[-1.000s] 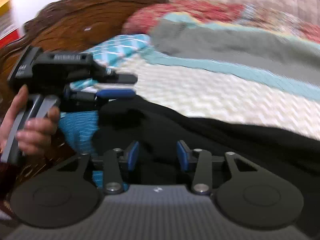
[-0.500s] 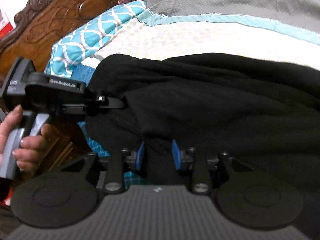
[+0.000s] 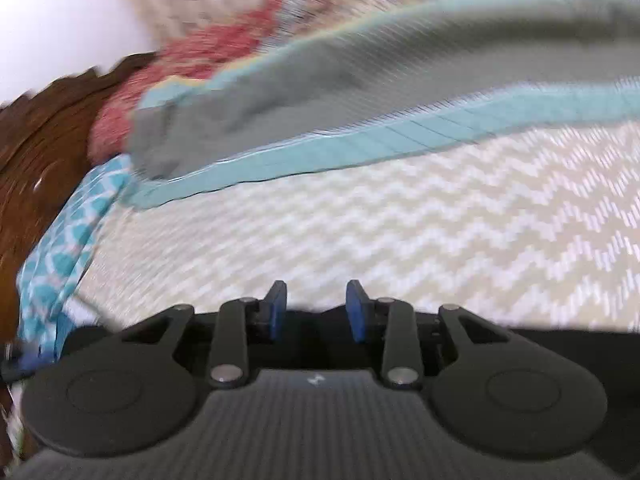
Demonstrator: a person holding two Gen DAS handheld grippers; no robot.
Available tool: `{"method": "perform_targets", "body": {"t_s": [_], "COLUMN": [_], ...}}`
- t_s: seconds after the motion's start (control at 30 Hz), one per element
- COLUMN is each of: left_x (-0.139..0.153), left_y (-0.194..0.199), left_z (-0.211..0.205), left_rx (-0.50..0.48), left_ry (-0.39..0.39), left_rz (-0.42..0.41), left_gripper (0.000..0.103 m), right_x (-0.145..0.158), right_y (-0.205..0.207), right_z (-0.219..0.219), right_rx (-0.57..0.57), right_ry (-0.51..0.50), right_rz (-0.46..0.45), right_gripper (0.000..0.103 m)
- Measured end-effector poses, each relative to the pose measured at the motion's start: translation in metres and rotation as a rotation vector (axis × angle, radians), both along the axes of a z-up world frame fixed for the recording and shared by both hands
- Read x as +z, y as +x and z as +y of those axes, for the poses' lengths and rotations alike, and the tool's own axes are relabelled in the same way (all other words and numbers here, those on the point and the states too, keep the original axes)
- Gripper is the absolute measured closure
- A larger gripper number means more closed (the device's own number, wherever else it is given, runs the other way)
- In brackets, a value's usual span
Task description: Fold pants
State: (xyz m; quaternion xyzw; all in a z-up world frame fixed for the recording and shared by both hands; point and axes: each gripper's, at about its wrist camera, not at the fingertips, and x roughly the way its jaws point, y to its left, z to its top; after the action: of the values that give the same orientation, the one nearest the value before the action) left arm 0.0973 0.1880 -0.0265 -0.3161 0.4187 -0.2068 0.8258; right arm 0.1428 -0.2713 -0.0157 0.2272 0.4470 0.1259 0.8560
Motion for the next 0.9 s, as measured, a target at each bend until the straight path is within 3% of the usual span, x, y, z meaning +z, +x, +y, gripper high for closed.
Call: {"method": "perform_targets", "body": {"t_s": [0.1, 0.17, 0.23, 0.33, 0.43, 0.53, 0.6, 0.9], "left_x": [-0.024, -0.036, -0.048, -0.066, -0.084, -0.087, -0.088, -0.089], "left_y": [0.01, 0.016, 0.023, 0.031, 0.027, 0.026, 0.024, 0.021], "left_z": [-0.048, -0.08, -0.105, -0.126, -0.13, -0.127, -0.122, -0.118], "left_rx": [-0.113, -0.18, -0.234, -0.286, -0.287, -0.279, -0.283, -0.267], "left_ry": [-0.006, 0.004, 0.013, 0.014, 0.033, 0.013, -0.007, -0.011], "left_rz": [0.058, 0.054, 0.062, 0.088, 0.133, 0.143, 0.154, 0.148], "left_gripper": [0.07, 0.07, 0.069, 0.068, 0.069, 0.071, 0.072, 0.075], "right_x": [-0.023, -0.035, -0.038, -0.045, -0.056, -0.058, -0.052, -0.033], "right_y": [0.027, 0.032, 0.034, 0.028, 0.029, 0.03, 0.031, 0.045], "right_z": [-0.004, 0.004, 0.013, 0.003, -0.001, 0.002, 0.004, 0.002], "right_rx": [0.028, 0.077, 0.098, 0.068, 0.033, 0.03, 0.042, 0.016], "right_ry": [0.078, 0.095, 0.099, 0.184, 0.253, 0.279, 0.263, 0.196], "right_rz": [0.176, 0.263, 0.289, 0.313, 0.345, 0.326, 0.297, 0.14], "right_gripper": [0.069, 0.071, 0.071, 0.069, 0.068, 0.072, 0.097, 0.098]}}
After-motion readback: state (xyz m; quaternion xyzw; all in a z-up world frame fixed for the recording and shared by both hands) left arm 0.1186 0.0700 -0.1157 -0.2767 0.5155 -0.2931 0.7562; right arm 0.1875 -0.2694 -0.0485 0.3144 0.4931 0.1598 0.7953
